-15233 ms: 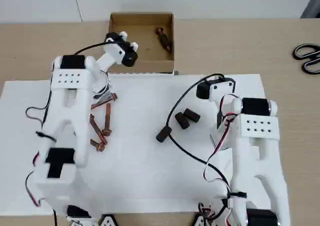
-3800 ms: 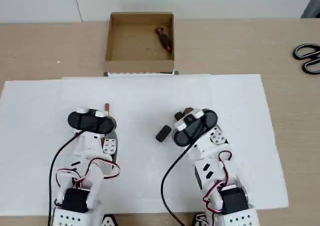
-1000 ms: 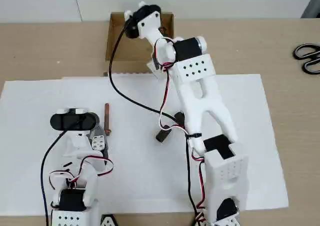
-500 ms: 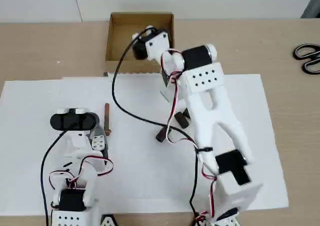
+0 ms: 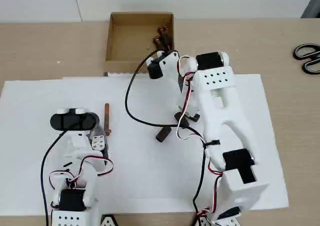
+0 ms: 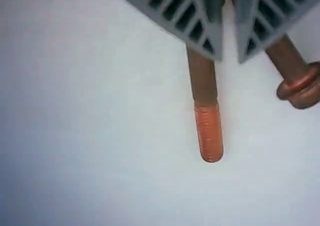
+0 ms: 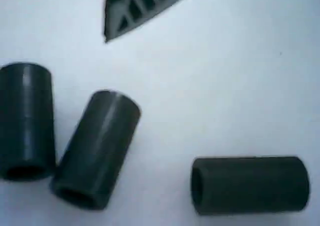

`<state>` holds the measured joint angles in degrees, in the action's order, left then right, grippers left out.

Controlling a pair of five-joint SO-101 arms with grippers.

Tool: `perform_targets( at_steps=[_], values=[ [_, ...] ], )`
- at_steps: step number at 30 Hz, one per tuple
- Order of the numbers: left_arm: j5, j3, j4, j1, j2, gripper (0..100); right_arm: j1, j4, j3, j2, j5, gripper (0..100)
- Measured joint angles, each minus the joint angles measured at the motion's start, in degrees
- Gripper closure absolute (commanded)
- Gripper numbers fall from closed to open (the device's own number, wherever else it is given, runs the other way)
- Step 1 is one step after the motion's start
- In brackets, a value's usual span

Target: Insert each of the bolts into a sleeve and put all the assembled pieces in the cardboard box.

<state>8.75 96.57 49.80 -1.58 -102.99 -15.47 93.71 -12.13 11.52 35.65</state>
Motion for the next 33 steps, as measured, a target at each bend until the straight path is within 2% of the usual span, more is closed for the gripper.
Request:
perform_targets(
  at_steps=[13, 29, 33],
  values=[
    [0.0, 0.0, 0.0, 0.0, 0.0, 99, -0.1, -2.5, 0.4, 7.6, 5.7, 83.6],
    [0.0, 0.0, 0.0, 0.0, 0.0, 99, 1.2, -9.1, 0.2, 17.3, 8.1, 84.1],
    [0.0, 0.0, 0.0, 0.0, 0.0, 99, 1.3, -9.5, -0.5, 18.8, 8.3, 94.8]
  ],
)
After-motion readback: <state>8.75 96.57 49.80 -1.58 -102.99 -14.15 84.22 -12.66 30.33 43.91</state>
